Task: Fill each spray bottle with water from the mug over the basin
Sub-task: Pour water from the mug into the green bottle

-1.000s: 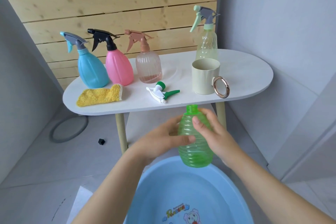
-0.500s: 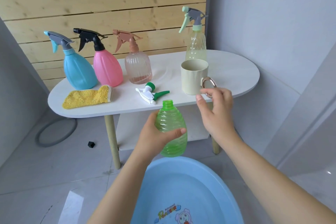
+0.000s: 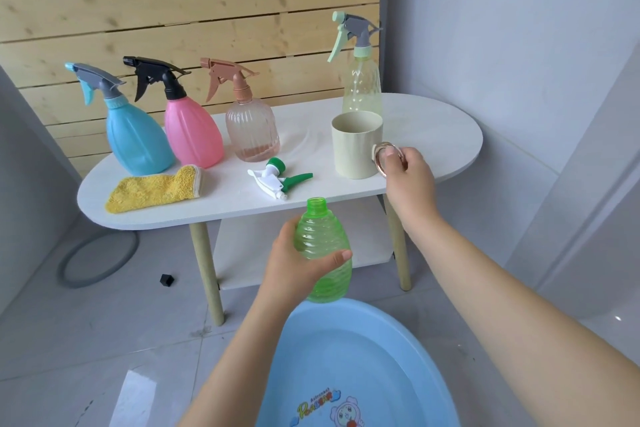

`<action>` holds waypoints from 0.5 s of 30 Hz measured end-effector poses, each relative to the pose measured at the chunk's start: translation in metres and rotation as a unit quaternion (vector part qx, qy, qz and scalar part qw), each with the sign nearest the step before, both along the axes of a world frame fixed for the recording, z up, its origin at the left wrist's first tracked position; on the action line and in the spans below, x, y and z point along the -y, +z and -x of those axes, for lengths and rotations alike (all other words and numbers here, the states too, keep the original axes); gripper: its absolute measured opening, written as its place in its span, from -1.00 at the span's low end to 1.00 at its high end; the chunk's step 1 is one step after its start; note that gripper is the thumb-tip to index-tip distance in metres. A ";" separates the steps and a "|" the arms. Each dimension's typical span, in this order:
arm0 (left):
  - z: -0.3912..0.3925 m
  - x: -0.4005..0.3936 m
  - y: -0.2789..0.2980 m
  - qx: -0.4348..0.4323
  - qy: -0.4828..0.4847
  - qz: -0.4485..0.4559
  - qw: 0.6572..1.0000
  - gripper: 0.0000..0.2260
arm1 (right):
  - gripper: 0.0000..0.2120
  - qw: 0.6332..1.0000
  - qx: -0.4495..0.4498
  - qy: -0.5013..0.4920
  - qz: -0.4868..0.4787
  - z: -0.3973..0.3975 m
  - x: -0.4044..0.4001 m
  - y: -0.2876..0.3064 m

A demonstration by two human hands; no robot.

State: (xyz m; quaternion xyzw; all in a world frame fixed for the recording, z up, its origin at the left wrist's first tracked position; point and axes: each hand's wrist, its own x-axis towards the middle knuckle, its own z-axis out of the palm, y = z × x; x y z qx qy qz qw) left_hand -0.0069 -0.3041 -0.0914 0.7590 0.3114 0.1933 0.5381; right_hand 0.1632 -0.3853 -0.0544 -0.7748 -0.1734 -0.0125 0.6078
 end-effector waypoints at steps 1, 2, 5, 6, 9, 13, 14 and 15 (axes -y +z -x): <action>0.001 0.000 0.000 0.001 0.000 0.003 1.000 -0.38 | -0.74 1.000 0.005 0.009 -0.003 0.003 0.002 0.000; 0.003 0.000 0.001 0.002 0.000 0.006 1.000 -0.38 | -0.70 1.000 0.008 0.020 -0.010 0.007 0.004 -0.001; 0.010 0.002 0.000 0.002 -0.006 0.016 1.000 -0.36 | -0.66 0.998 -0.011 0.044 -0.032 0.021 0.012 -0.001; 0.014 0.002 0.000 0.001 -0.010 0.017 1.000 -0.37 | -0.65 0.998 -0.017 0.047 -0.032 0.025 0.016 0.001; 0.027 0.006 -0.002 -0.007 -0.019 0.003 1.000 -0.39 | -0.61 0.998 -0.025 0.054 -0.020 0.041 0.029 0.007; 0.049 0.011 -0.013 -0.024 -0.031 -0.024 0.999 -0.39 | -0.66 0.996 -0.041 0.082 -0.004 0.069 0.054 -0.001; 0.055 0.012 -0.017 -0.025 -0.033 -0.028 0.999 -0.39 | -0.68 0.995 -0.048 0.090 0.001 0.075 0.060 -0.005; 0.061 0.013 -0.023 -0.028 -0.033 -0.029 0.999 -0.39 | -0.69 0.994 -0.058 0.098 0.008 0.081 0.065 -0.010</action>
